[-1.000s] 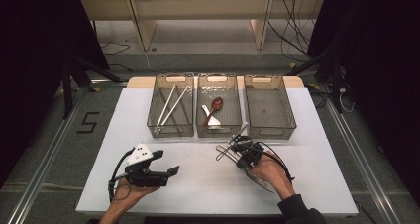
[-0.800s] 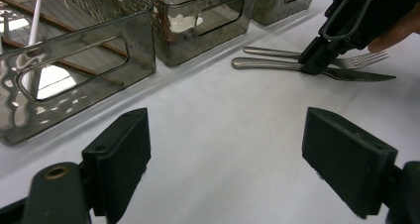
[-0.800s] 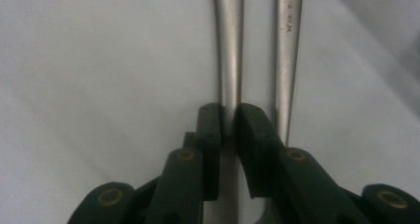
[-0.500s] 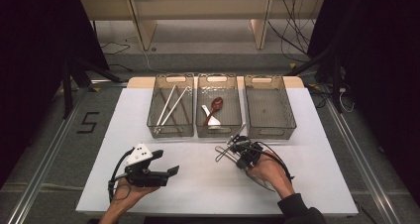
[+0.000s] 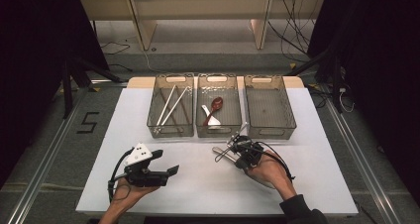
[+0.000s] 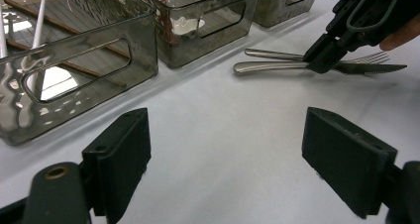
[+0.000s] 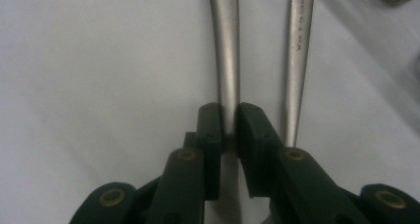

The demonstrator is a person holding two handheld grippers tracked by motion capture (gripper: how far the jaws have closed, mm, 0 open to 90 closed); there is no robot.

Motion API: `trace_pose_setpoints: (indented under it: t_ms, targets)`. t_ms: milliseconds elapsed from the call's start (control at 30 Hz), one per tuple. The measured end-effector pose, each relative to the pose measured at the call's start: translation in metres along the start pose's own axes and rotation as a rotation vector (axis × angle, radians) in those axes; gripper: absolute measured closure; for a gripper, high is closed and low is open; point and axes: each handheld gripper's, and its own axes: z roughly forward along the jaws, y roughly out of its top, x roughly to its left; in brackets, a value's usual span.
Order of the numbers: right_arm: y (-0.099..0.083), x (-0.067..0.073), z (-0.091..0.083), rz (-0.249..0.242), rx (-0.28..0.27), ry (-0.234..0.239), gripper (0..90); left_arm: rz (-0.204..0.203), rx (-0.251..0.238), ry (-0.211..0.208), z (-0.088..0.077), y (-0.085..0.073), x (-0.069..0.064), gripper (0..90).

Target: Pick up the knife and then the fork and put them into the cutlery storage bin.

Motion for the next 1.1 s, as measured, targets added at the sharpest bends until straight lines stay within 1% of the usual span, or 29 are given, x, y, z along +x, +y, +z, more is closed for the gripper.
trace_pose_setpoints:
  t_ms: [67, 133, 167, 300, 367, 633, 767, 800, 867, 900, 933, 1100]
  targets:
    - [0.0, 0.0, -0.002, -0.003, -0.006, -0.001, 80.7, -0.001, -0.001, 0.0, 0.0, 0.0, 0.0, 18.5]
    - [0.0, 0.0, -0.004, -0.002, -0.025, -0.004, 80.7, -0.001, -0.001, 0.0, 0.0, 0.0, 0.0, 18.5]
    - [0.0, 0.0, -0.005, -0.003, -0.021, 0.002, 80.7, 0.0, -0.001, 0.0, 0.0, 0.0, 0.0, 18.6]
    - [0.001, 0.0, -0.013, 0.0, -0.051, -0.004, 80.7, 0.0, 0.0, 0.0, 0.0, 0.0, 0.0, 18.5]
    - [0.002, -0.001, -0.017, -0.003, -0.057, -0.001, 80.6, -0.001, 0.0, 0.0, 0.0, 0.0, 0.0, 18.5]
    - [0.005, -0.008, -0.038, -0.004, -0.109, -0.014, 80.6, -0.011, -0.009, 0.001, -0.001, 0.0, 0.002, 18.5]
    - [0.005, -0.014, -0.049, 0.001, -0.135, -0.016, 80.6, -0.02, -0.019, 0.002, -0.001, 0.0, 0.003, 18.5]
    - [0.005, -0.016, -0.053, 0.006, -0.153, -0.022, 80.6, -0.02, -0.019, 0.002, -0.002, 0.0, 0.003, 18.5]
    - [0.006, -0.021, -0.059, 0.009, -0.161, -0.022, 80.6, -0.017, -0.018, 0.003, -0.002, 0.0, 0.003, 18.5]
    - [0.007, -0.023, -0.063, 0.016, -0.169, -0.033, 80.6, -0.013, -0.016, 0.005, -0.002, 0.0, 0.003, 18.5]
    - [0.008, -0.026, -0.065, 0.014, -0.173, -0.033, 80.6, -0.014, -0.016, 0.004, -0.002, 0.0, 0.003, 18.5]
    - [0.014, -0.041, -0.079, 0.041, -0.196, -0.055, 80.6, -0.016, -0.02, 0.005, -0.002, 0.0, 0.004, 18.5]
